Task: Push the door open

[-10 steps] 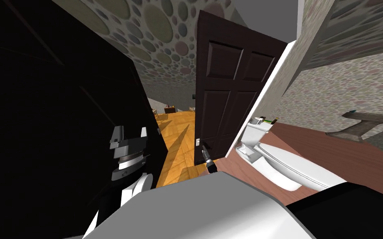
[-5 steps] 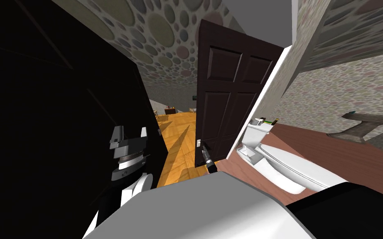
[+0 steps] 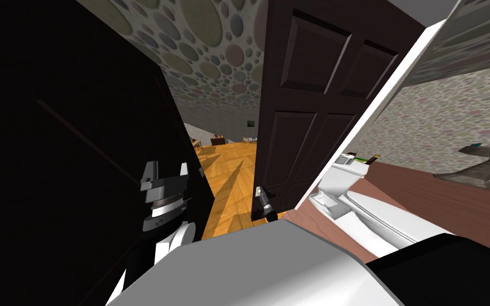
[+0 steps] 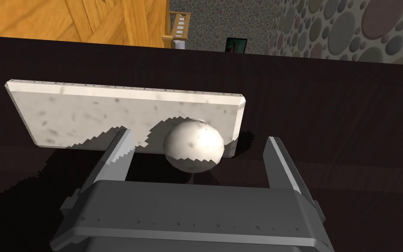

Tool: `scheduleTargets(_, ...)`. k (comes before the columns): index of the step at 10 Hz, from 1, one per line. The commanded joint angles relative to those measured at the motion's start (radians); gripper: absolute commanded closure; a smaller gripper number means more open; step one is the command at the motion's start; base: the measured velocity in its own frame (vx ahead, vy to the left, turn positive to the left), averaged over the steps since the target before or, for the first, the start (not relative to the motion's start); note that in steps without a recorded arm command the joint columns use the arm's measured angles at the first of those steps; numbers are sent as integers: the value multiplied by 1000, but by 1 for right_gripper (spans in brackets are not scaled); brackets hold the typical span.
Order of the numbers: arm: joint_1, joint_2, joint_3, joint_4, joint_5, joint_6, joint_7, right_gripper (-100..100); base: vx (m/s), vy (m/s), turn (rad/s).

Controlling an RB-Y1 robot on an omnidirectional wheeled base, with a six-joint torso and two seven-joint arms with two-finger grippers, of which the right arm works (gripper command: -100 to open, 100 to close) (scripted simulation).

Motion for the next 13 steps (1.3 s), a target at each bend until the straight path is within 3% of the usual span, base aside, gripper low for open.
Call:
scheduleTargets(1,0,0,0,0,0,0,0,-100,86,3,-5)
scheduleTargets(2,0,0,0,0,0,0,0,100,-20,2,3)
scheduleTargets(7,0,0,0,0,0,0,0,100,-14,-1,2)
scheduleTargets(13,-9,-13,-41,12,-19,6,13,100,154,34,-30)
